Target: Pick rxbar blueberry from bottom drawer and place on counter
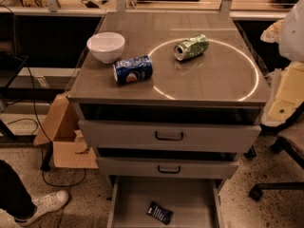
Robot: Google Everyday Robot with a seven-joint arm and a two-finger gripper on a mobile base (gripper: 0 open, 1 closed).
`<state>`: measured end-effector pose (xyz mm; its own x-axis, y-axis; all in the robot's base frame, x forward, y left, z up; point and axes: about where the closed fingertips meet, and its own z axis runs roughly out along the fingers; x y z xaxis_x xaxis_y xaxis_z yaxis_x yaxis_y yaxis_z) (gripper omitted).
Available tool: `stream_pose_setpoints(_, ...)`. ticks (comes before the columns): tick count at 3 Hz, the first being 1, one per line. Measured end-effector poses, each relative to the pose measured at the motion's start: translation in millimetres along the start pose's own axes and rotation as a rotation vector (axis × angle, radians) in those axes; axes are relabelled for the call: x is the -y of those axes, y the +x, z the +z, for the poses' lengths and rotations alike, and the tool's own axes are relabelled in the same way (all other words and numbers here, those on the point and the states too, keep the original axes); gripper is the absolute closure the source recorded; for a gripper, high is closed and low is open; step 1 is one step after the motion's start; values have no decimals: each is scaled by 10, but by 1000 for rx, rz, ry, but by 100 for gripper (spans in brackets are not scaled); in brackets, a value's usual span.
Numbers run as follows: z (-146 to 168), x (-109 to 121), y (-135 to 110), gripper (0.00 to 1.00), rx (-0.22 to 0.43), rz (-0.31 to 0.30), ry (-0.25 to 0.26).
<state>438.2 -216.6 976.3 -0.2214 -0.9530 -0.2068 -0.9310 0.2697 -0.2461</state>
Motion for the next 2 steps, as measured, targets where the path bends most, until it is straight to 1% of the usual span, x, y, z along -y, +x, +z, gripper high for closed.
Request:
stream_pose_setpoints(1, -13, 1, -10, 0, 4, -2, 8)
stream_pose_setpoints(2, 35, -56, -22, 0, -7, -24, 41)
